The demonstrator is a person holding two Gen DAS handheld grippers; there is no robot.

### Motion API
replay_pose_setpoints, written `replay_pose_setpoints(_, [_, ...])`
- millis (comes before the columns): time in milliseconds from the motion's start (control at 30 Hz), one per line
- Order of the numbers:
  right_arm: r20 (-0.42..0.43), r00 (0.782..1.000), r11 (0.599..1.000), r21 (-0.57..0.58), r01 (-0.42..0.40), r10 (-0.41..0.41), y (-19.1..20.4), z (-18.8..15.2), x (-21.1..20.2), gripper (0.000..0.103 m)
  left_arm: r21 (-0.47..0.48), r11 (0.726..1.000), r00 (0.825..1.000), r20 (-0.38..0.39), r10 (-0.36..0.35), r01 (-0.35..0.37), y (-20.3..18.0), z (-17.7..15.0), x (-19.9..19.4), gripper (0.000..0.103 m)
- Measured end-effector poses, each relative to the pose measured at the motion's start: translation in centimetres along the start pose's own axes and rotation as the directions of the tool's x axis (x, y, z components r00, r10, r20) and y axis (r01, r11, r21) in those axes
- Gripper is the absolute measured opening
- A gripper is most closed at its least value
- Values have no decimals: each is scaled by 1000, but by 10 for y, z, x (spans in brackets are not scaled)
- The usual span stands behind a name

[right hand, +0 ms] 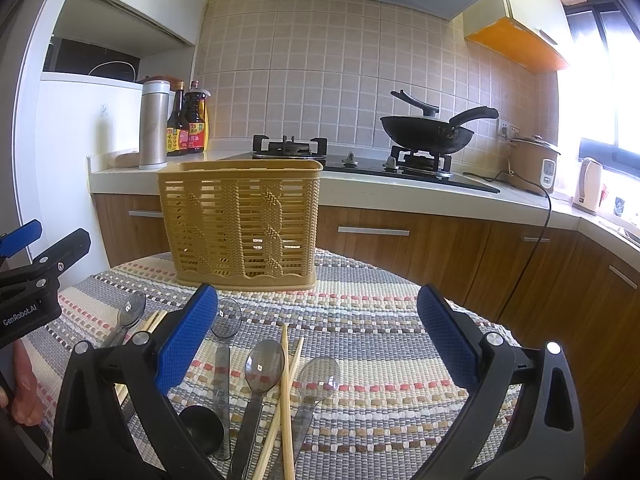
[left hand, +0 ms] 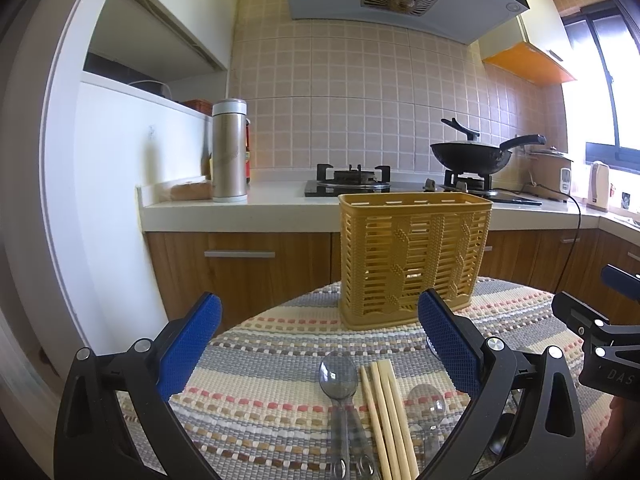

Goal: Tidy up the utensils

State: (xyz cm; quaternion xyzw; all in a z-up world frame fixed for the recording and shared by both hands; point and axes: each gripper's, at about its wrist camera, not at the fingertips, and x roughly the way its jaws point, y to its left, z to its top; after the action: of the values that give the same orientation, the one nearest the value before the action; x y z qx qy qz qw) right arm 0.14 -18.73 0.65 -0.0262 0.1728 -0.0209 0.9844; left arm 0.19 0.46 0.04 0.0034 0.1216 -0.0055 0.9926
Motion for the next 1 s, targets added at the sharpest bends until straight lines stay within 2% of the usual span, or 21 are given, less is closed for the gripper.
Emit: replay_pose_setpoints(1000, [-1, 1000, 1000, -4, -2, 2, 2, 0, -1, 95, 3, 1000, 1000, -1, -7, 7, 2, 0, 0, 96])
